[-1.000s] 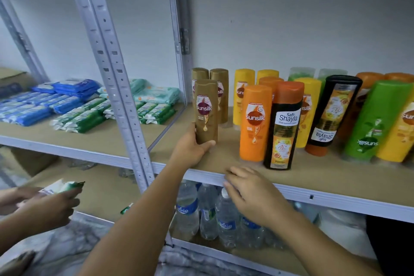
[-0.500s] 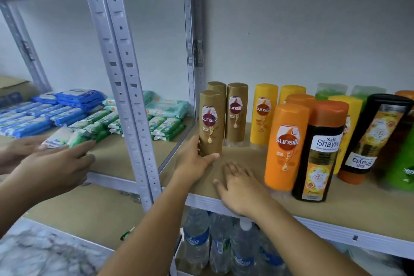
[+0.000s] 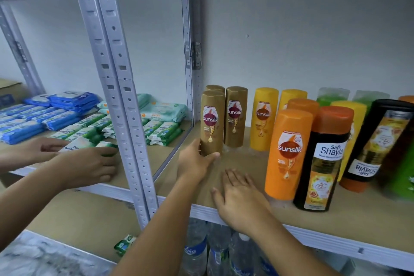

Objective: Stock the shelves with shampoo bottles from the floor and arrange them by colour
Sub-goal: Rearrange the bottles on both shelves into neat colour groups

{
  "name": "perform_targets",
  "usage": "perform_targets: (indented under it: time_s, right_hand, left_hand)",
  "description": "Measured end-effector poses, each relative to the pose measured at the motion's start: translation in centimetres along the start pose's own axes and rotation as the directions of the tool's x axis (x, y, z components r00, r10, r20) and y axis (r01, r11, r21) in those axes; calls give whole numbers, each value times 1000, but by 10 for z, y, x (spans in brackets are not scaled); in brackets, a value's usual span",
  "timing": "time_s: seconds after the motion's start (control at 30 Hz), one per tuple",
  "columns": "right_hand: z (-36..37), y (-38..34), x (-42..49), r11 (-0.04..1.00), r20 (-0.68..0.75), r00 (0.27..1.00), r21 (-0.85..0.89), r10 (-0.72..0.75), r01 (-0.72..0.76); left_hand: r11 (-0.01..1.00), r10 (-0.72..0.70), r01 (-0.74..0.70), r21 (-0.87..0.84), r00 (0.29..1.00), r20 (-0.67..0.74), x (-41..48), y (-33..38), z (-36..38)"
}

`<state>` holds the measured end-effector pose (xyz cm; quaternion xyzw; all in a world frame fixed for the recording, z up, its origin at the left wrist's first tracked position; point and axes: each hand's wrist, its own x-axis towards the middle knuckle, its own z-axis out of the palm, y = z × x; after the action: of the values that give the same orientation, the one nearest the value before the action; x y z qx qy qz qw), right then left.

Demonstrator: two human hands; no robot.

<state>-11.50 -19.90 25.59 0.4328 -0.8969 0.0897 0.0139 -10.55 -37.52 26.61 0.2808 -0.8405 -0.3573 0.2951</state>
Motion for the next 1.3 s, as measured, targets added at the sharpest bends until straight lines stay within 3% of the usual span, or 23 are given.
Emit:
perform_targets:
  time_s: [0.17, 0.33, 0.43, 0.6, 0.77, 1.0, 1.17, 1.3]
  right_hand:
    - [-5, 1, -7, 1000, 19, 999, 6, -31, 31]
    - [-12, 10, -37, 989, 29, 989, 5, -146, 146]
    - [-20, 22, -66, 978, 72, 975, 12, -210, 210]
    - [-38, 51, -117, 967, 95, 967, 121, -237, 226]
    - [-53, 86, -152, 970, 88, 981, 188, -175, 156]
    - [-60, 138, -181, 963, -84, 993, 265, 82, -57]
    - [-60, 155, -177, 940, -205, 949, 293, 240, -174]
    - [-57, 152, -165, 921, -226, 938, 349, 264, -175]
  left_hand:
    - [991, 11, -14, 130, 1000, 28, -14, 5, -7]
    - [956, 24, -77, 283, 982, 187, -51, 10, -20]
    - [920, 90, -184, 347, 959, 270, -79, 11, -20]
    - [879, 242, -351, 322, 911, 333, -117, 30, -11]
    - [880, 295, -400, 255, 882, 368, -147, 53, 3]
    - [928, 202, -292, 234, 917, 344, -168, 85, 19]
    - [993, 111, -93, -70, 940, 321, -162, 102, 28]
    - [979, 118, -54, -197, 936, 331, -154, 98, 41]
